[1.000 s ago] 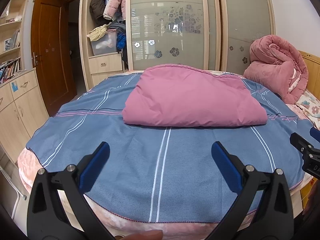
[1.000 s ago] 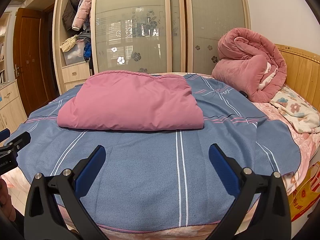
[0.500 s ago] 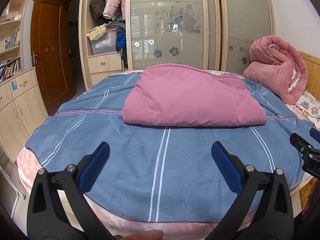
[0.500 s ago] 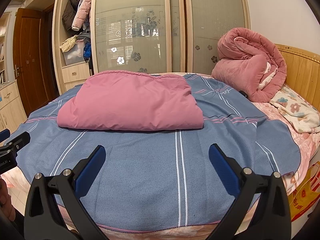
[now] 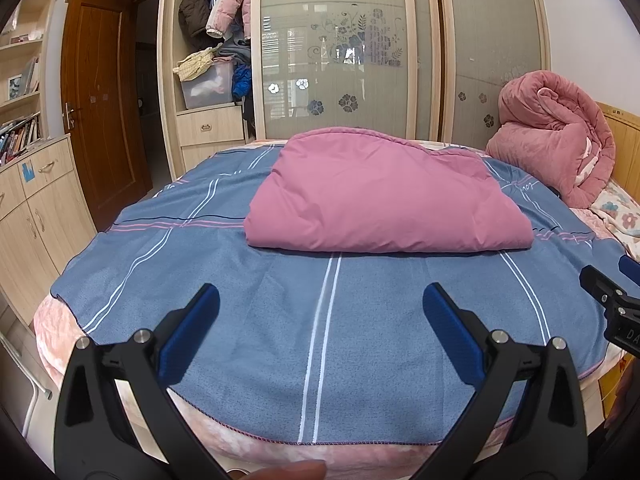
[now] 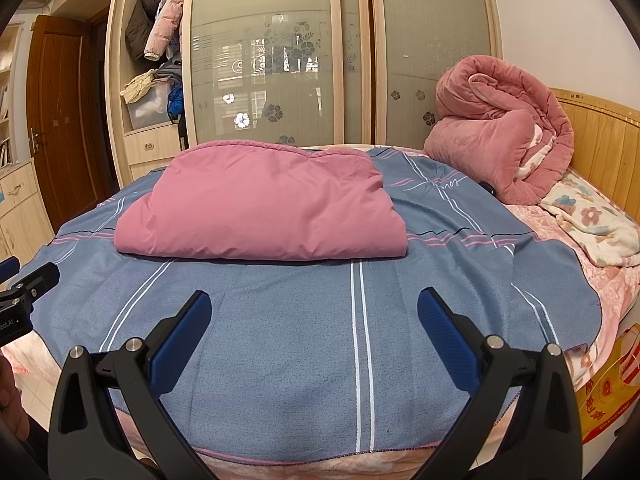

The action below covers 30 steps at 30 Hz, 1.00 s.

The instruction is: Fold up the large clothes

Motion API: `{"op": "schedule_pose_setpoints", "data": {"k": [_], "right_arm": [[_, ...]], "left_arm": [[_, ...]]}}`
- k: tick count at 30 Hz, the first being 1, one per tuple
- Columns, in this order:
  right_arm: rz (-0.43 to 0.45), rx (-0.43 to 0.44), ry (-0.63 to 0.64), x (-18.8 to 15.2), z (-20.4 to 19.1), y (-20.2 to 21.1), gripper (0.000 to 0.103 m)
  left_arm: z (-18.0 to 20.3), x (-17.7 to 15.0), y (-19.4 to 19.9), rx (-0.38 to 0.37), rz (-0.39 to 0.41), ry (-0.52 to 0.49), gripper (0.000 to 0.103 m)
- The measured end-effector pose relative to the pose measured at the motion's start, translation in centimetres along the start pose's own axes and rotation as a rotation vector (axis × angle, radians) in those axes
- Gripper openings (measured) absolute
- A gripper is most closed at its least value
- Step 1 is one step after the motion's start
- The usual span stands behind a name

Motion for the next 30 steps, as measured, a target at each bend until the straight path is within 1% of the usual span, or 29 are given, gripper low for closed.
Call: {"op": "schedule_pose_setpoints", "data": {"k": [22,26,30], "right_arm": [[-0.004,0.0,0.002,0.0,0.28,-0.02,0.102],[-0.006,0.0,0.002,-0.07,0.28,0.02,0.102],[-0.005,0.0,0.001,-0.04,0.26,0.01,0.102]], "left_arm": [[0.06,-0.15,0.18,-0.004,0.005,-0.005,0.101],[-0.11,-0.21,0.3,-0.014,0.009,0.01,0.101],[0.03,-0.19,0.37,-0.022,0.012,0.003,0.101]]}}
Point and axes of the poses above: each gripper's, at about its wrist camera, not at the fingertips, and y roughly against the way its jaws point, z to its right, x to its top, the point moved 2 cm from there along -y, roughly the way its jaws point, and after that the axes turned 13 degrees about -z, right-handed, at the moved point
